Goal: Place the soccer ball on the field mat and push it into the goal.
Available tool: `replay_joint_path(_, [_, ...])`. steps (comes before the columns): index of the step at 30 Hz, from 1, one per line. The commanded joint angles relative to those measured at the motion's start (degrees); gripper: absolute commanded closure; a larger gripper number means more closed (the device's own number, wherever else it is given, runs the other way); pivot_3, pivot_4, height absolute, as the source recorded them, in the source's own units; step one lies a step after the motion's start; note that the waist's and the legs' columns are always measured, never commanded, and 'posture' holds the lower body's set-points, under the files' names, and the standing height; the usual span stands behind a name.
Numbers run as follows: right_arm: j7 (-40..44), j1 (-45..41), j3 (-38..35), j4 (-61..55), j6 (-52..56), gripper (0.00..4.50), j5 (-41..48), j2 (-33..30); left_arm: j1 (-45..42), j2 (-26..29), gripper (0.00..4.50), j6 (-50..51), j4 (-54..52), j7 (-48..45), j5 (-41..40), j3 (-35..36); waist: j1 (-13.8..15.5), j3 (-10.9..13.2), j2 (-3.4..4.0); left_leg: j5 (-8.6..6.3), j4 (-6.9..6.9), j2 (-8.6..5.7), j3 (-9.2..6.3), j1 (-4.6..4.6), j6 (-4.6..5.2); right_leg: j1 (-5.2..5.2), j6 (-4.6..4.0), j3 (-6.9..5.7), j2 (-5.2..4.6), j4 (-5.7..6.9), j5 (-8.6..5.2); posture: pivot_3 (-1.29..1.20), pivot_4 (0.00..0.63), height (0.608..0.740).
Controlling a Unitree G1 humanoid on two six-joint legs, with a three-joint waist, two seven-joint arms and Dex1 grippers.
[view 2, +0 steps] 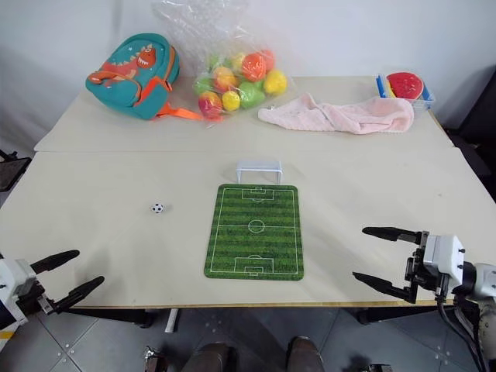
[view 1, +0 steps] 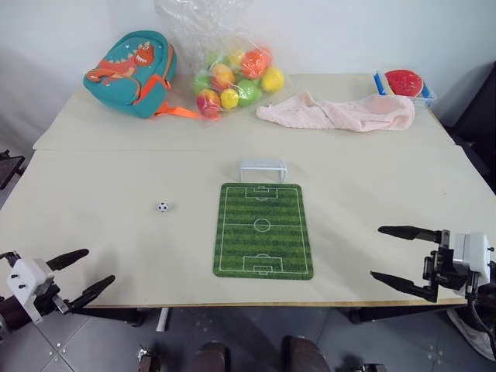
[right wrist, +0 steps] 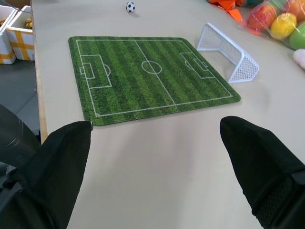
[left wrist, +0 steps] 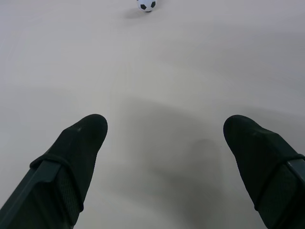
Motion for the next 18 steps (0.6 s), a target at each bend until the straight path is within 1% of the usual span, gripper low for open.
replay_joint_path(1, [1.5, 0.0, 0.0, 1.0, -0.2, 0.00, 1.0, 0.2, 2.2, 0.2, 0.02, -0.3, -2.7, 1.2, 0.9, 0.9, 0.0, 0.0, 0.00, 0.00, 0.00, 0.00, 0.00, 0.00, 0.00, 0.00, 0.00, 0.00, 0.00, 0.00, 0.00, 0.00, 0.150, 0.740])
replay_joint_path(3, [2.4, 0.3, 0.0, 1.2, 0.2, 0.00, 1.7, 0.4, 1.8, -0.2, 0.02, 0.3, -2.7, 1.8, -0.1, 1.7, 0.0, 0.0, 0.00, 0.00, 0.00, 0.00, 0.01, 0.00, 0.00, 0.00, 0.00, 0.00, -0.01, -0.01, 0.00, 0.00, 0.150, 0.740])
replay_joint_path(5, [1.1, 0.1, -0.5, 0.5, 2.0, 0.00, 3.4, 1.4, 2.0, -0.6, 0.02, 2.7, -3.7, 1.0, -3.4, 2.6, 0.0, 0.0, 0.00, 0.00, 0.00, 0.00, 0.01, 0.00, 0.00, 0.00, 0.00, 0.00, 0.00, -0.01, 0.00, 0.00, 0.150, 0.740])
replay_joint_path(7, [-2.1, 0.0, -1.5, -2.6, 4.9, 0.00, 7.1, 3.7, 2.0, -0.9, 0.02, 4.9, -4.8, 1.0, -5.5, 3.3, 0.0, 0.0, -0.01, 0.00, 0.00, 0.02, -0.01, 0.00, 0.00, 0.00, 0.00, 0.00, 0.00, 0.00, 0.00, 0.00, 0.150, 0.740])
replay_joint_path(11, [-4.9, -0.1, -2.5, -10.5, 3.0, 0.00, 10.4, 8.8, -0.2, -2.0, 0.02, 12.2, -6.7, 2.7, -11.2, 5.0, 0.0, 0.0, 0.05, 0.00, 0.02, 0.25, -0.07, 0.01, 0.00, 0.00, 0.00, 0.02, -0.02, 0.04, 0.00, 0.00, 0.150, 0.740])
replay_joint_path(13, [-9.7, 0.2, -3.1, -13.8, 5.8, 0.00, 12.7, 10.8, -3.2, -3.5, 0.02, 14.3, -5.4, 5.8, -12.1, 5.1, 0.0, 0.0, 0.05, 0.00, 0.02, 0.25, -0.09, 0.01, -0.01, 0.00, 0.00, 0.02, -0.01, 0.18, 0.00, 0.00, 0.150, 0.740])
replay_joint_path(14, [-10.5, 1.1, -2.9, -15.2, 5.8, 0.00, 13.0, 11.8, -5.7, -4.9, 0.02, 13.8, -3.9, 8.1, -11.3, 4.6, 0.1, 0.0, 0.04, 0.00, 0.05, 0.24, -0.12, 0.01, -0.01, -0.01, 0.01, 0.03, -0.01, 0.24, 0.00, 0.00, 0.150, 0.740])
replay_joint_path(18, [-10.1, 5.2, -2.2, -17.7, 4.0, 0.00, 12.3, 14.6, -12.5, -8.6, 0.02, 12.7, -2.2, 11.3, -7.7, -0.1, 1.1, 0.0, -0.02, 0.00, 0.04, -0.07, -0.11, -0.01, -0.01, 0.00, 0.02, -0.01, 0.00, 0.28, 0.01, 0.00, 0.150, 0.740])
